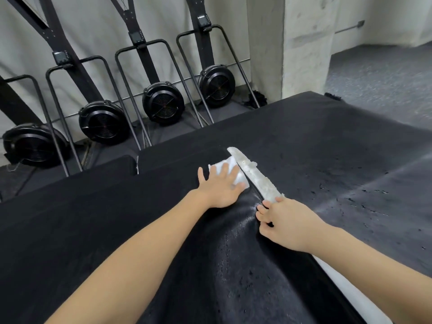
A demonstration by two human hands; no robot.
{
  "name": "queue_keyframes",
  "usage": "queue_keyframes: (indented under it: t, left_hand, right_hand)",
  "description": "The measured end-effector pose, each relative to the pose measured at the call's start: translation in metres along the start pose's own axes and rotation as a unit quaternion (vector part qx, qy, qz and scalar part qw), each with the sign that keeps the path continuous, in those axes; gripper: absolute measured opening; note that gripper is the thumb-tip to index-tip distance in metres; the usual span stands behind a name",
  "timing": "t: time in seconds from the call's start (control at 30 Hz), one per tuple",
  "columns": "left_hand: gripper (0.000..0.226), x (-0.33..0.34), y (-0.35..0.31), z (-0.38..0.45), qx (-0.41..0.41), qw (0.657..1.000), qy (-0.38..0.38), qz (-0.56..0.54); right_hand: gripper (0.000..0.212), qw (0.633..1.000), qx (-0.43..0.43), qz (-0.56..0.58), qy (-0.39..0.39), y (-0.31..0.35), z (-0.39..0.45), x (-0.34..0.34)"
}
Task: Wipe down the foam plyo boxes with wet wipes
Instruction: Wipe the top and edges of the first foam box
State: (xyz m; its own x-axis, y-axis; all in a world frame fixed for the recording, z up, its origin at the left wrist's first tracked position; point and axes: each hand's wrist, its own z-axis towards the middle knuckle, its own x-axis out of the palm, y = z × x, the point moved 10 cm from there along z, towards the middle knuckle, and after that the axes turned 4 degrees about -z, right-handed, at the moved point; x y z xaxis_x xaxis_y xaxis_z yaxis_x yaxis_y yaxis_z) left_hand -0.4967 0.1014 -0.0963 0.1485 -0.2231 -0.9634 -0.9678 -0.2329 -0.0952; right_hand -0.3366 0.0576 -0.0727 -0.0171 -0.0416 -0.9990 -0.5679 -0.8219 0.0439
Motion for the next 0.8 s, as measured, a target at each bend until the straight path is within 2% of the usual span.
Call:
queue_keyframes:
  t: [0.13, 0.2, 0.4, 0.53, 0.63, 0.7, 0.8]
  left_hand:
    - [0.059, 0.009, -0.042, -0.061, 0.047, 0.999, 0.003, -0.016]
    - [0.056, 0.014, -0.065, -0.095, 0.071, 0.997, -0.005, -0.020]
    - [0.059, 0.042, -0.125, -0.185, 0.117, 0.993, -0.010, -0.022]
    - [0.058, 0.065, -0.160, -0.244, 0.170, 0.985, 0.002, -0.001]
    - [0.054, 0.073, -0.156, -0.267, 0.197, 0.980, 0.015, 0.025]
    - [0.055, 0.062, -0.133, -0.261, 0.180, 0.983, -0.018, 0.036]
    - [0.061, 0.043, -0.063, -0.228, 0.060, 0.996, -0.060, 0.030]
  right_hand:
    - [0.020, 0.994, 0.004, 0.107, 0.015, -0.002, -0.018, -0.011]
    - [0.023, 0.992, 0.002, 0.126, -0.004, 0.000, -0.034, -0.020]
    - [0.035, 0.978, 0.097, 0.148, -0.106, -0.017, -0.089, -0.033]
    - [0.032, 0.969, 0.116, 0.181, -0.124, -0.017, -0.116, -0.037]
    - [0.036, 0.966, 0.114, 0.193, -0.125, -0.012, -0.131, -0.036]
    - [0.035, 0.969, 0.104, 0.189, -0.120, -0.008, -0.138, -0.032]
    - [0.035, 0.977, 0.085, 0.166, -0.105, -0.006, -0.145, -0.020]
